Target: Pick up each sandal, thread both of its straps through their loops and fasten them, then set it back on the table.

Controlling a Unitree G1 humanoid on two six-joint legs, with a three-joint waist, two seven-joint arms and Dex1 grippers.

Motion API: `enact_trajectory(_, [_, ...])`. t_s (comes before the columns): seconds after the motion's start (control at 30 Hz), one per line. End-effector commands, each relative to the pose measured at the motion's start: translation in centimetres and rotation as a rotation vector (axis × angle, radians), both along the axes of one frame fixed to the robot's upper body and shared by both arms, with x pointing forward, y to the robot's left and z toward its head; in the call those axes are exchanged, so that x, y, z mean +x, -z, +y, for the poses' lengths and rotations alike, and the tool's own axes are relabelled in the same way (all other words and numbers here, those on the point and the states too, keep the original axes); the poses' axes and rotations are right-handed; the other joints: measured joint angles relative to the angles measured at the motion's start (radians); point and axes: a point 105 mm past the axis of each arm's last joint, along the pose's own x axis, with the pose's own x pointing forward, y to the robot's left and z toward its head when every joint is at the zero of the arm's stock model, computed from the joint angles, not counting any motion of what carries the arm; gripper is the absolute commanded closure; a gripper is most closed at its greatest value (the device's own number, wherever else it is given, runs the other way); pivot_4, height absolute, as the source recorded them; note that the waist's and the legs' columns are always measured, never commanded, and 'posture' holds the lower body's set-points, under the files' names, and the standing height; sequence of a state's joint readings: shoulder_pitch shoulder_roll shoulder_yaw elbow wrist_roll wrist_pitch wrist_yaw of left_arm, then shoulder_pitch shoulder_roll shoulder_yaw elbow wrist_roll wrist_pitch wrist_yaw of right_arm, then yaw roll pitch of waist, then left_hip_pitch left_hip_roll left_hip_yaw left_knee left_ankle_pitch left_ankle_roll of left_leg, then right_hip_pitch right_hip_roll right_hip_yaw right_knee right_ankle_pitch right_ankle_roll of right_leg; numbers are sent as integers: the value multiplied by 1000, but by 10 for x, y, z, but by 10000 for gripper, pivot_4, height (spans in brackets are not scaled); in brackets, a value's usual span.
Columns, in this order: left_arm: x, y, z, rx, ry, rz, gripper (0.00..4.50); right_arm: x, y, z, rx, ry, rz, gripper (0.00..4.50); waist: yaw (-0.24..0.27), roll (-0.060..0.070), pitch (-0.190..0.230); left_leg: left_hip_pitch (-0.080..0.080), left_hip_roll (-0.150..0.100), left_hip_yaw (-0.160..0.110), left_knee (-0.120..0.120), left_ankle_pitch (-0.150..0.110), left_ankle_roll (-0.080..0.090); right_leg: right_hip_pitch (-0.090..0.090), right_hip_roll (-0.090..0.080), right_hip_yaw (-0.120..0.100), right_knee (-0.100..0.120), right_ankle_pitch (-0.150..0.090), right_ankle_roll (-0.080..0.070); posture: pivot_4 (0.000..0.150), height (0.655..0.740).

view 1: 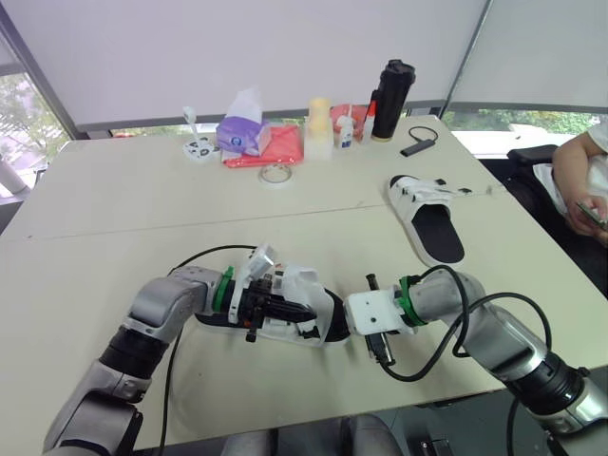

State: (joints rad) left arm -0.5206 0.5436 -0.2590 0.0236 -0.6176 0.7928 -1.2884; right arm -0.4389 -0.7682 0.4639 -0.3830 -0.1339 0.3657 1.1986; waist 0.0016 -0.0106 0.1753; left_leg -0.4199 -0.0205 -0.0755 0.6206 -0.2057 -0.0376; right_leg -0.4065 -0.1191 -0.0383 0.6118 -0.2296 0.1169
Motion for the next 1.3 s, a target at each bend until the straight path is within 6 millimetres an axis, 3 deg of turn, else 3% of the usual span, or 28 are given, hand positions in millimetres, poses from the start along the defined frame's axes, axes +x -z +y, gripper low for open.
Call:
enact_trajectory(0.03, [10, -10, 3, -13, -41, -54, 44172, -2, 12, -3, -28, 15, 36, 45000, 0, 0, 0, 0, 0, 0, 0, 0, 0, 0, 0, 0, 0, 0, 0, 1500, 7400])
enact_trajectory(0.17, [12, -18, -5, -53, -66, -74, 44172, -2, 12, -3, -29, 15, 34, 45000, 2, 0, 0, 0, 0, 0, 0, 0, 0, 0, 0, 0, 0, 0, 0, 1500, 7400])
enact_trajectory(0.43, [-5, -30, -21, -107, -32, -87, 44172, -2, 13, -4, -35, 15, 33, 45000, 6, 0, 0, 0, 0, 0, 0, 0, 0, 0, 0, 0, 0, 0, 0, 1500, 7400])
enact_trajectory(0.63, [-7, -42, -22, -100, -13, -158, 44172, -2, 14, -4, -37, 15, 33, 45000, 6, 0, 0, 0, 0, 0, 0, 0, 0, 0, 0, 0, 0, 0, 0, 1500, 7400])
enact_trajectory(0.93, [-13, -11, -6, 41, 10, -155, 44172, -1, 14, -4, -38, 16, 32, 45000, 5, 0, 0, -1, 0, 0, 0, 0, 0, -1, 0, 0, 0, 0, 0, 1500, 7400])
enact_trajectory(1.3, [1, -2, -6, 48, -62, -179, 44172, -2, 14, -5, -40, 20, 33, 45000, 7, 0, 0, -1, 0, 0, 0, 0, 0, 0, 0, 0, 0, 0, 0, 1500, 7400])
